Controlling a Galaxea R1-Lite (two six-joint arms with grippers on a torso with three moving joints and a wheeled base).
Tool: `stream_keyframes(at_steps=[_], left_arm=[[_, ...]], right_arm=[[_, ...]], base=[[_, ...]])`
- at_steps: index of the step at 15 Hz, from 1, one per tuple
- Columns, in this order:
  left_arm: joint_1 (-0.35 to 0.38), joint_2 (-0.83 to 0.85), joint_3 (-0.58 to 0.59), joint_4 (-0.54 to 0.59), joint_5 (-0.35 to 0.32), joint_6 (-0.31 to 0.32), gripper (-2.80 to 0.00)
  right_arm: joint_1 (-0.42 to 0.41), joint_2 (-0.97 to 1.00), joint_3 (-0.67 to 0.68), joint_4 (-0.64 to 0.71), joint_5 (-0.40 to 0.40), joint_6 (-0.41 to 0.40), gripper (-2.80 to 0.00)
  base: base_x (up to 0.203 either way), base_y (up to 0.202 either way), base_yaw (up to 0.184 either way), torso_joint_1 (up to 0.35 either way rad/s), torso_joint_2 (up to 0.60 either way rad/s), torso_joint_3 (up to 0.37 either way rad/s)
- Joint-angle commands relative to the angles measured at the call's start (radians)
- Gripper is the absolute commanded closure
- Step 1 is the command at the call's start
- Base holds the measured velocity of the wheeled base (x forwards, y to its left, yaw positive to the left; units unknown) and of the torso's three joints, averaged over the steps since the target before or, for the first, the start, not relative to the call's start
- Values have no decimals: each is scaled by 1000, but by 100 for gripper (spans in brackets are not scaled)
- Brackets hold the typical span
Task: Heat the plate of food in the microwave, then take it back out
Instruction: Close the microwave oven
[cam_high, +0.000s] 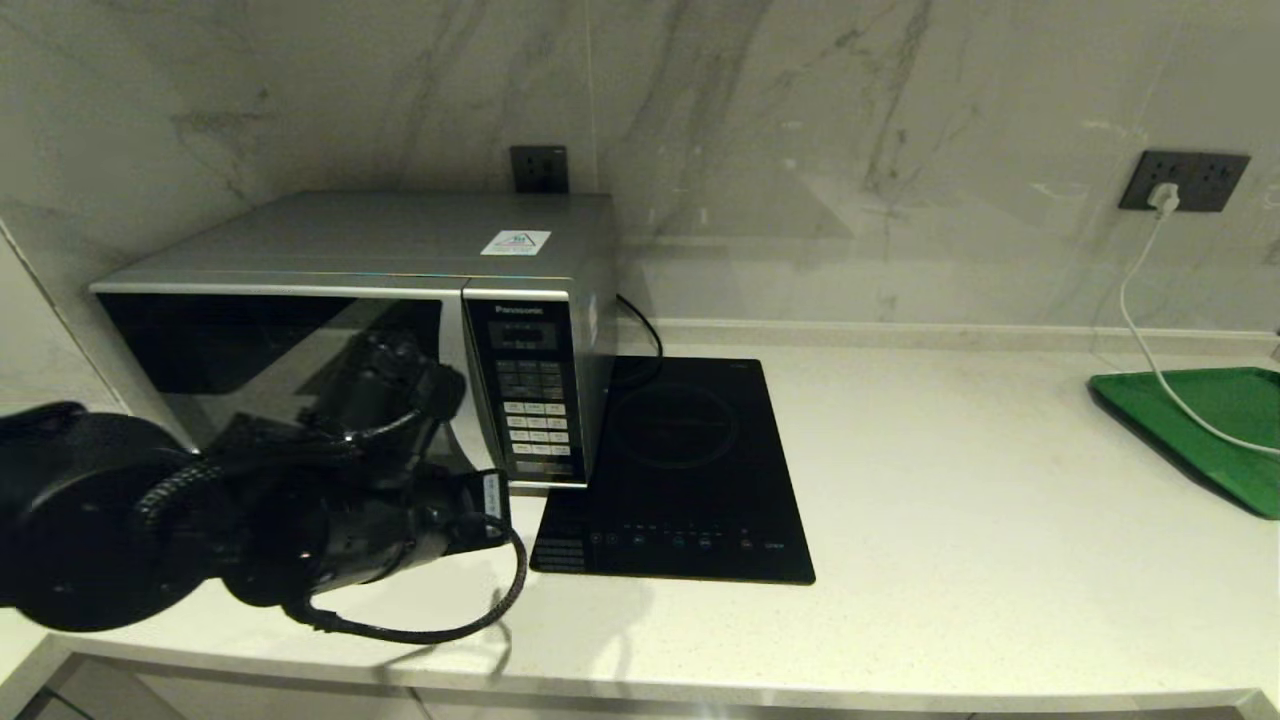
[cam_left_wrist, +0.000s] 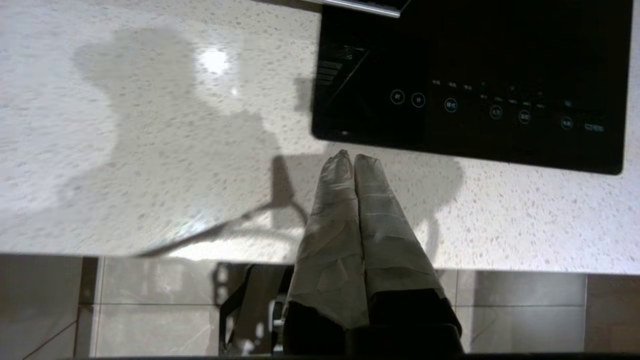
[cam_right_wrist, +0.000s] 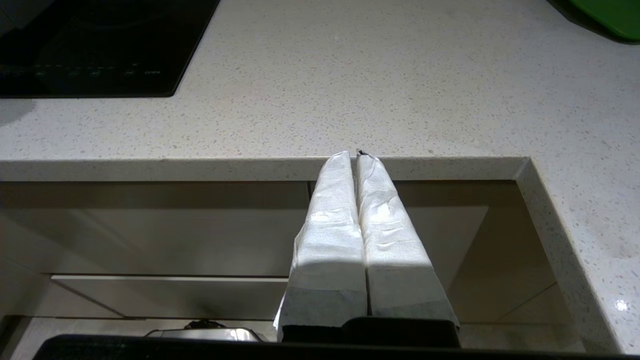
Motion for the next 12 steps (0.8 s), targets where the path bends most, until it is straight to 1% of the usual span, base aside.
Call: stream_keyframes(at_steps=[1,4,6,9,12], left_arm=[[-9,132,1,-76,12,-13,0],[-12,237,-4,-186,37,-12,0],[-21,298,-5,-275,55,3,0],[-19,349,-41,-285,58,12,0],[-14,361,-59,-293,58,12,0]], right_arm=[[1,0,0,1,0,0,0],[0,0,0,1,0,0,0],[0,0,0,1,0,0,0],[0,0,0,1,0,0,0],[0,0,0,1,0,0,0]], base=[[0,0,0,0,0,0],[0,0,0,0,0,0],[0,0,0,0,0,0],[0,0,0,0,0,0],[0,0,0,0,0,0]])
